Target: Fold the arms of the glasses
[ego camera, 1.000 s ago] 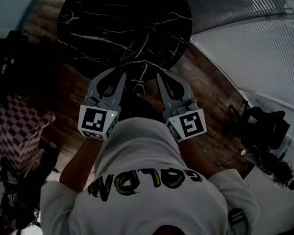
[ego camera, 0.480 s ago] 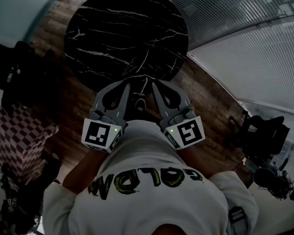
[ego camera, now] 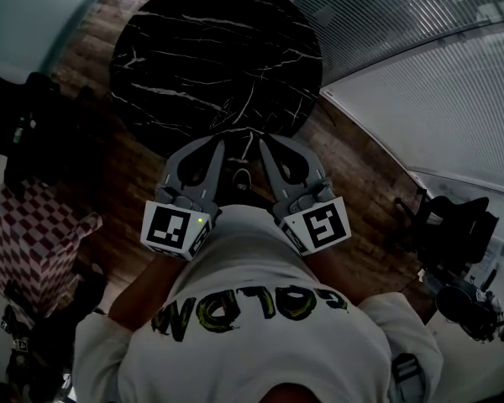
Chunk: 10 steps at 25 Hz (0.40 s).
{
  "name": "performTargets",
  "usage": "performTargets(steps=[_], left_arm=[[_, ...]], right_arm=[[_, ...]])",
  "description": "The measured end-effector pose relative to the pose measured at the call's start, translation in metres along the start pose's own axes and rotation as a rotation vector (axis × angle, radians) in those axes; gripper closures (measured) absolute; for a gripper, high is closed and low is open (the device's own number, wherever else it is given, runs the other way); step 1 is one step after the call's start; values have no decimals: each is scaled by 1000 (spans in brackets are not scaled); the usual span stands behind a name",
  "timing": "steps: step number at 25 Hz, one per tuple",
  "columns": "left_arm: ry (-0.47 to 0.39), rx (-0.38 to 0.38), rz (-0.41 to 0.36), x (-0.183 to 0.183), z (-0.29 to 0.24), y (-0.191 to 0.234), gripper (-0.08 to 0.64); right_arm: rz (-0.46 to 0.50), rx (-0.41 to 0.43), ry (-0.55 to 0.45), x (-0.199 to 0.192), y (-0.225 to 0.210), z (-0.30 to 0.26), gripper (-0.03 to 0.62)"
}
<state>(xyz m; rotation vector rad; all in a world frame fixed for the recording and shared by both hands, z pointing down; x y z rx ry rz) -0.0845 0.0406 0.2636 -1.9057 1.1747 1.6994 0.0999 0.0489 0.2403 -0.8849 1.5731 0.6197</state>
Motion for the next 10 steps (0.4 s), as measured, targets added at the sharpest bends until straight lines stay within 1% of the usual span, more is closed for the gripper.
performTargets(steps=[5,10], left_arm=[[-1,1,14,-2,-1,0,557],[1,6,14,-1,-1,1,557]], right_arm=[[14,-11,-10,1,-5,0,591],[8,-20,32,-2,-7,1,591]])
Point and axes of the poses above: the fingertips, and each gripper's own axes: z backward along the fingers, y to its left, x out of its top, the point moved 10 cm from there along z, backward along the fingers, and after that the axes turned 1 degree about z, right-handed, at the moved point
